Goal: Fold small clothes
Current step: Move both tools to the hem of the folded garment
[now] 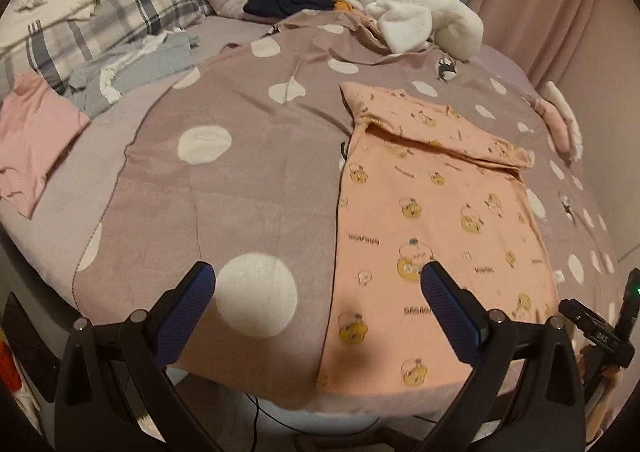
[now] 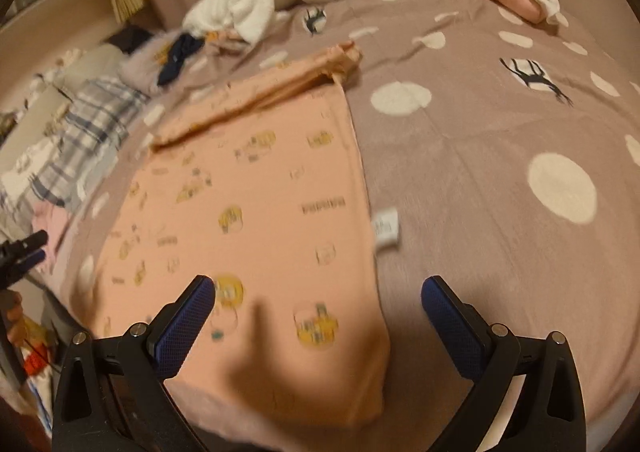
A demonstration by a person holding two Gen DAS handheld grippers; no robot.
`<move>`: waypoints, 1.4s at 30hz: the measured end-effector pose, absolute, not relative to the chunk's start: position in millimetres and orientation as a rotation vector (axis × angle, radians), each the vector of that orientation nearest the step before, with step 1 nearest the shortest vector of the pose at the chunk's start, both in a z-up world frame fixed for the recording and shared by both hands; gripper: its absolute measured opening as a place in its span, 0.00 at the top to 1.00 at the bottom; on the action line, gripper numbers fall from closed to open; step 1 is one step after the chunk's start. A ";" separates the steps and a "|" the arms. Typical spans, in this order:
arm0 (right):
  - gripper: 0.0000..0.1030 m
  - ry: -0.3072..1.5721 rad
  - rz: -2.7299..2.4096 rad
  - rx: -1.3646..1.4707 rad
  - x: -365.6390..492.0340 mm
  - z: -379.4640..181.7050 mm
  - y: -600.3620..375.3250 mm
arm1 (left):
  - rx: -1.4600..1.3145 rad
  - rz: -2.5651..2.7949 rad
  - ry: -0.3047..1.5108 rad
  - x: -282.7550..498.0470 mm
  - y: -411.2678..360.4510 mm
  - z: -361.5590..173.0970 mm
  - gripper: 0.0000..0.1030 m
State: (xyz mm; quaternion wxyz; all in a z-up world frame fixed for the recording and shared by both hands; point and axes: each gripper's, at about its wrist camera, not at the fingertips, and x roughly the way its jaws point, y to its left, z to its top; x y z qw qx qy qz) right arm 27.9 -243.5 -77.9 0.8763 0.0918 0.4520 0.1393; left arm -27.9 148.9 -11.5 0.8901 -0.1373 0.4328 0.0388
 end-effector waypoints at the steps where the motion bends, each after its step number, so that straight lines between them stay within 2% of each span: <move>1: 0.00 0.951 0.261 0.183 24.1 -76.9 -244.4 | -0.295 0.074 0.918 -28.2 151.4 -14.3 0.00; 7: 0.00 1.005 0.235 0.297 7.1 -68.5 -259.9 | -0.354 -0.043 1.029 -30.4 149.2 -44.3 0.00; 13: 0.00 1.030 0.262 0.337 0.6 -63.6 -272.9 | -0.546 -0.187 1.191 -29.7 145.0 -82.7 0.00; 19: 0.02 1.099 0.329 0.343 7.2 -70.4 -268.2 | -0.603 -0.184 1.194 -33.1 148.5 -81.0 0.00; 28: 0.03 1.183 0.323 0.354 12.9 -88.9 -271.0 | -0.517 -0.171 1.196 -35.4 140.7 -88.6 0.00; 42: 0.03 1.219 0.346 0.381 10.0 -98.1 -277.3 | -0.553 -0.283 1.208 -41.7 124.8 -93.0 0.01</move>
